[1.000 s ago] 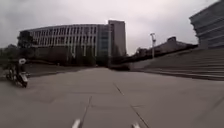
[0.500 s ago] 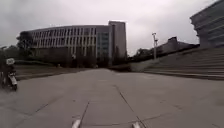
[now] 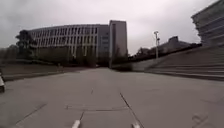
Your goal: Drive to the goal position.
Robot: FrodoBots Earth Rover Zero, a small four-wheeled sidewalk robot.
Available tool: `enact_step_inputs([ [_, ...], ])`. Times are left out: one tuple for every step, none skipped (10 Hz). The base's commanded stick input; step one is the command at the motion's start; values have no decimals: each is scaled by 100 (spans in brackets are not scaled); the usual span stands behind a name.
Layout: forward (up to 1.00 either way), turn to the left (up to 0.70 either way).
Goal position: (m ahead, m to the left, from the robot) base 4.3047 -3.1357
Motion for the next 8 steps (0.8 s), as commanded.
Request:
enact_step_inputs([
  [85, -1],
  [85, -8],
  [85, -19],
  [85, -32],
  [85, -28],
  [85, -14],
  [85, 0],
  [85, 0],
])
